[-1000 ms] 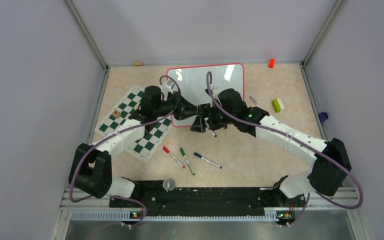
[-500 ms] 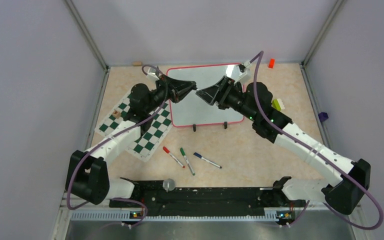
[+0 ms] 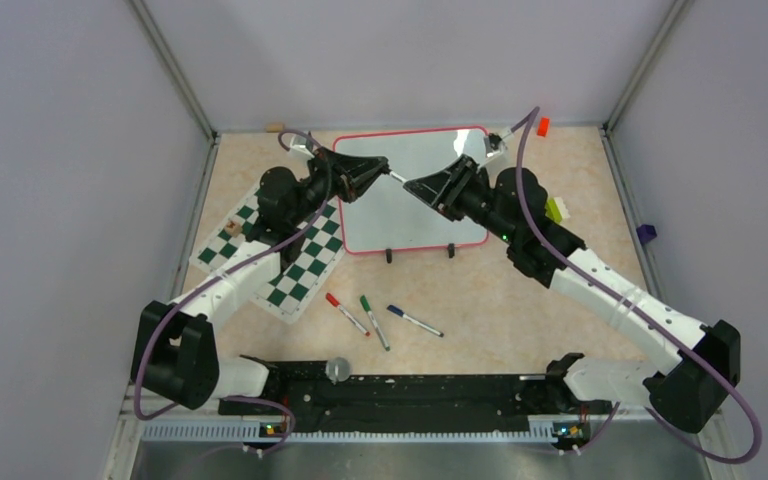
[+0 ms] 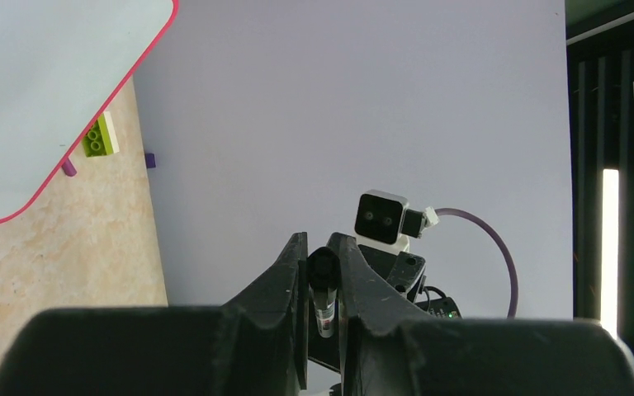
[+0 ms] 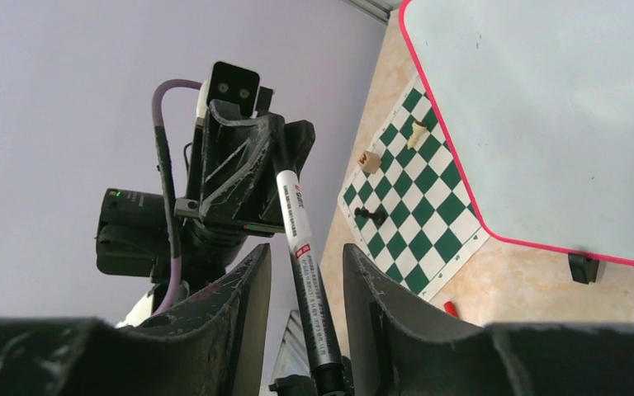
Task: Write a sentence on the whiteboard
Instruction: Open the pen cap from the whiteboard marker.
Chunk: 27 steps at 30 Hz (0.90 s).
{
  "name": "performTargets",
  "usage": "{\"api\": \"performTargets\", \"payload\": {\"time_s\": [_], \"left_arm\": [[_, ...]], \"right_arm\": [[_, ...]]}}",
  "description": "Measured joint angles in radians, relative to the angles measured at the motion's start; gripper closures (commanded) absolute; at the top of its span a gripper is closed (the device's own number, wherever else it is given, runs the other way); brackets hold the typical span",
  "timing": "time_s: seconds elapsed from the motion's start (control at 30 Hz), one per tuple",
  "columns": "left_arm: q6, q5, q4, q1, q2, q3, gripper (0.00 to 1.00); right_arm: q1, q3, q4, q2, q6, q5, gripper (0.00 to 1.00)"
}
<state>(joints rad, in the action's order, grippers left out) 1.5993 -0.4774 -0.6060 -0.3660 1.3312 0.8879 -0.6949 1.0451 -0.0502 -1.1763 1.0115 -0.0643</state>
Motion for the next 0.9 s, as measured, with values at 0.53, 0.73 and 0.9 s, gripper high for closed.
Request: {"api": "performTargets", "payload": {"time_s": [0.53, 0.73, 0.9], "left_arm": [[0.025, -0.013, 0.005, 0.016, -0.003, 0.000, 1.00], [0.072, -0.055, -0.051, 0.149, -0.039, -0.091, 1.00], [0.040, -0.038, -0.004, 0.330, -0.056, -0.100, 1.00]], "right_arm": [[0.002, 0.000, -0.026, 0.000, 0.011, -0.032, 1.00], [0.005, -0.025, -0.003, 0.025, 0.001, -0.063, 1.00], [0.028, -0.080, 0.053, 0.103, -0.011, -0.056, 1.00]]}}
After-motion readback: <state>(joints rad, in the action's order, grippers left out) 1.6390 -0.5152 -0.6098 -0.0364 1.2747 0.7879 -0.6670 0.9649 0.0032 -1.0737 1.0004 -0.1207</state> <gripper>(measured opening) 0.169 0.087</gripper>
